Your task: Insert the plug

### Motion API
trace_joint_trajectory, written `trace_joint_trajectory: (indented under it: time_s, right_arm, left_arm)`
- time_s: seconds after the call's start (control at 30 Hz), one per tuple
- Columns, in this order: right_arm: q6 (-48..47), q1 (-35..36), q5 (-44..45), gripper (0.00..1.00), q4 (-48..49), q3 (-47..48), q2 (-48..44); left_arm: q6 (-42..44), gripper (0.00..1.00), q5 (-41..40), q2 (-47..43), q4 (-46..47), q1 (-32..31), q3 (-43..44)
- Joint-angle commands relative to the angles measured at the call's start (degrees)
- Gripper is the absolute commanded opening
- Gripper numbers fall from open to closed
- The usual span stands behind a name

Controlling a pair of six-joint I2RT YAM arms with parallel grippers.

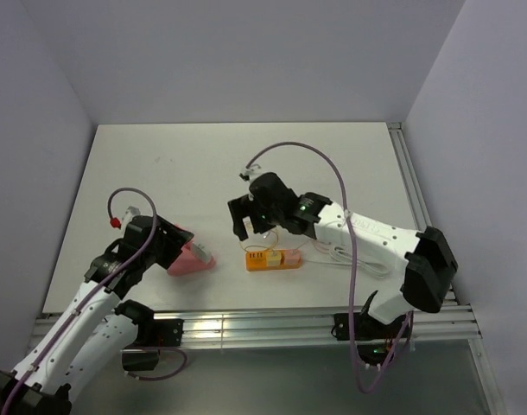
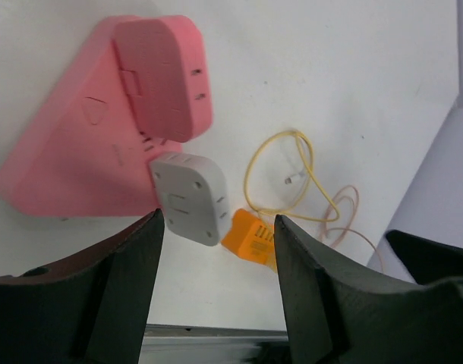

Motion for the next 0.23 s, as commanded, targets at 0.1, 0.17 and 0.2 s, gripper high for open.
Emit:
trace_joint_trajectory:
  time_s: [0.1, 0.17, 0.2]
  right_arm:
    - [7.2, -0.6, 4.8, 1.0, 9.0, -19.0, -15.5]
    - [8.4, -0.6, 5.2, 1.0, 11.3, -23.0, -19.4]
    - [8.4, -0.6, 5.1, 1.0, 12.4, -26.6, -23.7]
  left_arm:
    - [3.8, 0.65, 10.7, 2.3, 12.6, -0.2, 0.2]
    - [5.3, 0.65, 13.7, 2.3, 16.7, -0.2, -0.6]
    - [6.1, 0.65, 15.6, 1.8, 19.2, -0.2, -1.1]
